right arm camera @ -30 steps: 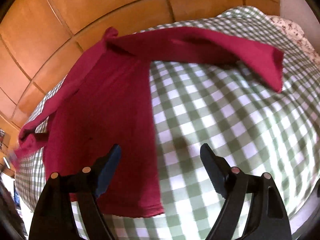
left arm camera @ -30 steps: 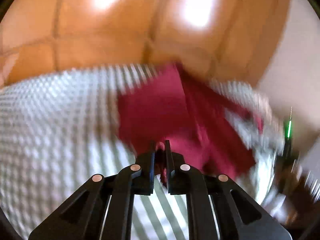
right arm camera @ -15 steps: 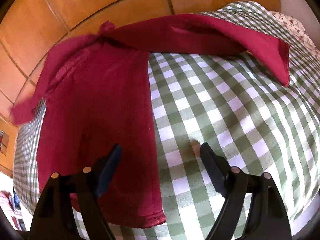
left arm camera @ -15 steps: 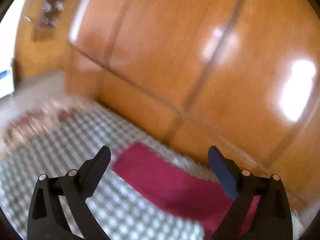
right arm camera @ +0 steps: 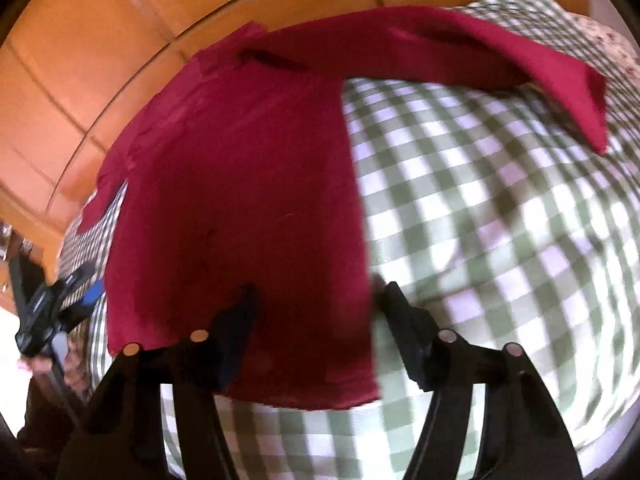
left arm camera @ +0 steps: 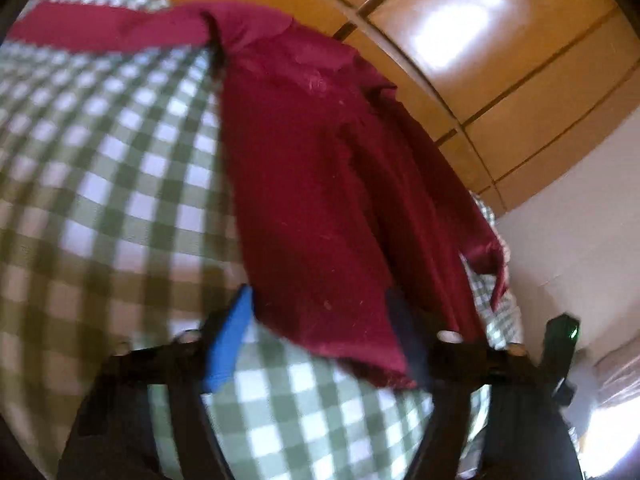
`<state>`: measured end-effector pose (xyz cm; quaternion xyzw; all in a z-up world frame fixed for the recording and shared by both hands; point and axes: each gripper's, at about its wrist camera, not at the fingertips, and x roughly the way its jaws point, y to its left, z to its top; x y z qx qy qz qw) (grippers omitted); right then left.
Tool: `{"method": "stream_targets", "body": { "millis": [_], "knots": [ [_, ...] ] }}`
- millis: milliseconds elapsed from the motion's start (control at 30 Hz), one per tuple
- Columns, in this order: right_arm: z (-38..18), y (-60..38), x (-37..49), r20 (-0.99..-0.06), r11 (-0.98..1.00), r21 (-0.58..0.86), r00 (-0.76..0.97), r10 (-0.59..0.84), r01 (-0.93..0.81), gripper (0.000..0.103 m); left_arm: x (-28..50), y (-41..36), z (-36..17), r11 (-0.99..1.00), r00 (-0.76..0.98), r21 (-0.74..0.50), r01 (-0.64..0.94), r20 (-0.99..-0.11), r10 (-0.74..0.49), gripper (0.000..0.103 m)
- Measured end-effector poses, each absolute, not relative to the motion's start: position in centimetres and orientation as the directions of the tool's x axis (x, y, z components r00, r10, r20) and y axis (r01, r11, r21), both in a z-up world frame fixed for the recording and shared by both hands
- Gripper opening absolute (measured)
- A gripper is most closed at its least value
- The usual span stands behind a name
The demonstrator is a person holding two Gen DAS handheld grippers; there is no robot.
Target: Fold small clothes
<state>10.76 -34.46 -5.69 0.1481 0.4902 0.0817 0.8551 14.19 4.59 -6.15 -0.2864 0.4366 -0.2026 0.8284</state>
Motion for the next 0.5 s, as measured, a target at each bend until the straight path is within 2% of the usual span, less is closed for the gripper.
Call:
{"method": "stream_targets", "body": {
  "millis": [33,67,100,167,267,367,433,500],
  "knots": [
    [-5.7,-34.2,10.8,-0.818,0.945,0.326,0.501,0.283,-0.001,0.046,14.6,4.2,-6.2,0.753,0.526,-0.654,0.074,-0.616,-0.587,0.029],
    [-5.6,-34.0,11.0,-0.820,0.942,0.336,0.490,0.297,-0.009,0.024,15.0,4.5,-6.0,0.755,0.515,-0.652,0.068,-0.625,-0.586,0.015],
    [-5.2,-33.9,11.1,-0.819,0.933,0.358,0.474,0.325,-0.021,0.008,15.2,4.5,-5.4,0.749,0.508,-0.659,0.066,-0.624,-0.594,0.014],
    [-3.5,-33.6,10.9,-0.799,0.935,0.351,0.501,0.332,-0.058,0.008,14.8,5.0,-3.0,0.751,0.523,-0.655,0.087,-0.611,-0.594,0.010],
    [-0.1,-34.0,10.1,-0.740,0.912,0.394,0.551,0.386,-0.110,0.007,14.0,7.7,-1.0,0.747,0.557,-0.652,0.128,-0.576,-0.598,0.009],
    [3.8,-35.2,8.3,-0.671,0.895,0.418,0.611,0.421,-0.158,0.007,12.5,9.7,3.5,0.725,0.569,-0.672,0.151,-0.541,-0.620,0.009],
    [5.4,-36.2,6.7,-0.639,0.884,0.433,0.630,0.440,-0.178,0.007,11.3,10.6,5.2,0.724,0.557,-0.672,0.156,-0.546,-0.626,0.009],
    [5.5,-37.2,4.9,-0.648,0.883,0.434,0.619,0.443,-0.178,0.007,9.4,11.5,6.1,0.736,0.533,-0.661,0.148,-0.573,-0.622,0.009]
  ]
}}
